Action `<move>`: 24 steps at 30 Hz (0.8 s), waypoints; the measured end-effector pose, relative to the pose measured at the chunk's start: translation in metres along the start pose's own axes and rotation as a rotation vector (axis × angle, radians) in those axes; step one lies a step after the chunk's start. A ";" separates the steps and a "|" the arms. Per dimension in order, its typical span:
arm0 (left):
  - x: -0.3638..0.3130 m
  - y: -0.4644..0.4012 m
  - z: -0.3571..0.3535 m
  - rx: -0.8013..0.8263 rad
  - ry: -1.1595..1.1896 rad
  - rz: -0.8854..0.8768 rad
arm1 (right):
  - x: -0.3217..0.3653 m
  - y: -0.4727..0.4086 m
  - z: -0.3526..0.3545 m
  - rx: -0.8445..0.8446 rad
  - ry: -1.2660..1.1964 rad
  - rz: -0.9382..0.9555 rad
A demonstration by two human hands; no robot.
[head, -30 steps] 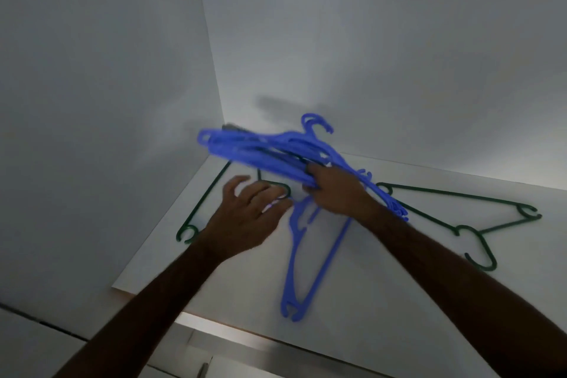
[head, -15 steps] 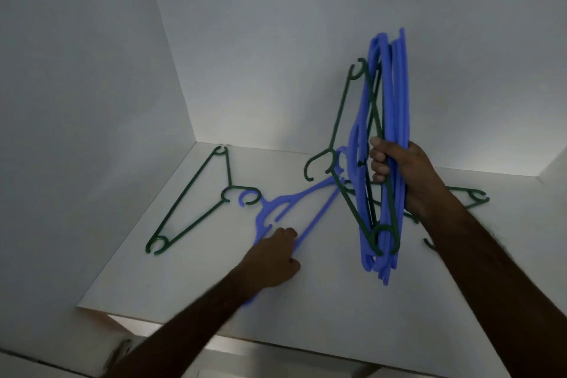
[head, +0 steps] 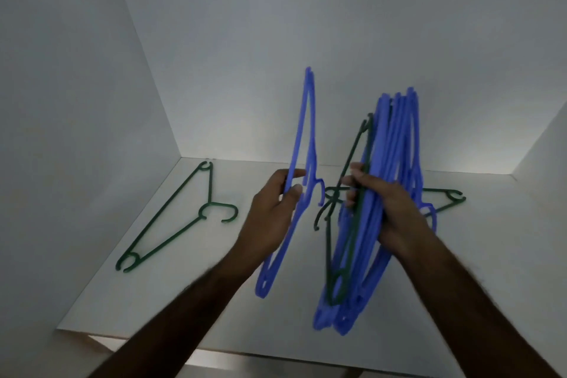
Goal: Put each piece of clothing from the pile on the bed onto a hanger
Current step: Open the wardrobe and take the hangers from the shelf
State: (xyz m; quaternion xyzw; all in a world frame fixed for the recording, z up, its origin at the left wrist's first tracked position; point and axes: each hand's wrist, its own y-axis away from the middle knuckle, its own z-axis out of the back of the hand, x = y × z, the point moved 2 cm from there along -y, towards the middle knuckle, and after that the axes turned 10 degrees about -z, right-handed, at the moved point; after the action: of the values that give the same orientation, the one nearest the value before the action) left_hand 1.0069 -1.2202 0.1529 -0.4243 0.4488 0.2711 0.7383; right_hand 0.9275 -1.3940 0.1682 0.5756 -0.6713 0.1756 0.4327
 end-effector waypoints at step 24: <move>0.172 0.043 0.196 0.307 -1.391 0.258 | -0.024 -0.020 -0.033 -0.027 0.250 0.101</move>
State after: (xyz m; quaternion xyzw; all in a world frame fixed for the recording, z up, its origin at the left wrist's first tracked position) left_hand 1.1357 -1.0248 0.0289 0.0113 -0.0455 0.4974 0.8662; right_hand 0.9574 -1.3602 0.1630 0.5087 -0.6426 0.2586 0.5113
